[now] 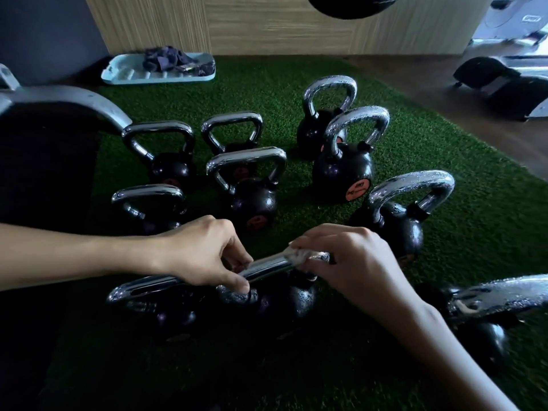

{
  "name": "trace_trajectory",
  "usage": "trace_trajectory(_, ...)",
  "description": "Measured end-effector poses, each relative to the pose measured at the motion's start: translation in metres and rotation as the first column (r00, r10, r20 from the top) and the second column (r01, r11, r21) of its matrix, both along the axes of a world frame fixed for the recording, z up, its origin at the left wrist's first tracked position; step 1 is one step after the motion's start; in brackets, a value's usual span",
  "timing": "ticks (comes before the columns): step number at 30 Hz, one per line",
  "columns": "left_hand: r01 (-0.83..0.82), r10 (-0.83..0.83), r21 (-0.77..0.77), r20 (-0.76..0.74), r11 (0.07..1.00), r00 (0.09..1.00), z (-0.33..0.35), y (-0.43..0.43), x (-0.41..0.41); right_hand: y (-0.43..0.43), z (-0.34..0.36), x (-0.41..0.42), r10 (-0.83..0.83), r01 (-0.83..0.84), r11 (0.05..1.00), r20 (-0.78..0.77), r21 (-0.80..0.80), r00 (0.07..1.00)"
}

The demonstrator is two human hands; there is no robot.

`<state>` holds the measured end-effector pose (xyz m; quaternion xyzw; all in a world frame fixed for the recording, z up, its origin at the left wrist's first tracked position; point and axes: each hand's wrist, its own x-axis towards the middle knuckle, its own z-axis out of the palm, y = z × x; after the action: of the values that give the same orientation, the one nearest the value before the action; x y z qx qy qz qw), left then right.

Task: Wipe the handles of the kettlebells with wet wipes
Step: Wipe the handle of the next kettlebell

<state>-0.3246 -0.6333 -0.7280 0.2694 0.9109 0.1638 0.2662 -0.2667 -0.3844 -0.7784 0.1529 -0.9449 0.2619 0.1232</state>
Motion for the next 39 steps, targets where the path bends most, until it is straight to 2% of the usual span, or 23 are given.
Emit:
trace_trajectory(4,-0.014,0.013,0.037,0.01,0.999,1.0,0.003,-0.001,0.007,0.037,-0.017,0.0,-0.099,0.103,0.976,0.027,-0.19,0.995)
trace_trajectory(9,-0.021,0.02,0.034,0.024,0.999,1.0,0.007,0.0,0.01,0.019,-0.017,0.002,0.007,-0.014,0.948,-0.025,-0.317,1.0)
trace_trajectory(11,-0.021,0.019,0.043,0.029,0.999,0.999,0.004,-0.005,0.011,0.019,-0.02,0.002,0.004,-0.006,0.935,-0.005,-0.355,1.0)
trace_trajectory(16,-0.053,0.052,0.098,0.013,0.994,0.999,-0.006,-0.025,0.012,0.031,-0.061,0.007,-0.123,0.199,0.833,0.178,-0.517,0.976)
trace_trajectory(19,-0.053,0.052,0.094,0.007,0.994,0.999,-0.007,-0.028,0.015,0.025,-0.075,0.009,-0.099,0.25,0.764,0.275,-0.594,0.956)
trace_trajectory(22,-0.036,0.038,0.079,-0.024,0.996,0.999,-0.01,-0.028,0.016,0.026,-0.078,0.009,-0.054,0.261,0.669,0.304,-0.696,0.951)
trace_trajectory(25,-0.031,0.042,0.134,-0.076,0.99,0.996,-0.014,-0.029,0.015,0.02,-0.087,0.013,-0.051,0.332,0.621,0.386,-0.71,0.921)
trace_trajectory(28,0.011,0.005,0.155,-0.105,0.988,0.994,-0.013,-0.022,0.009,0.016,-0.092,0.014,-0.073,0.408,0.612,0.465,-0.678,0.882)
trace_trajectory(34,0.088,-0.085,0.068,-0.049,0.994,0.995,-0.004,0.013,-0.004,0.045,-0.054,0.015,-0.245,0.417,0.56,0.338,-0.715,0.909)
trace_trajectory(37,0.058,-0.058,0.028,0.015,0.998,0.998,0.007,0.015,-0.012,0.04,-0.024,0.014,-0.233,0.299,0.657,0.192,-0.692,0.953)
trace_trajectory(39,-0.026,0.015,0.123,0.096,0.992,0.995,0.02,0.019,-0.022,0.033,-0.003,0.01,-0.231,0.206,0.714,0.052,-0.669,0.972)
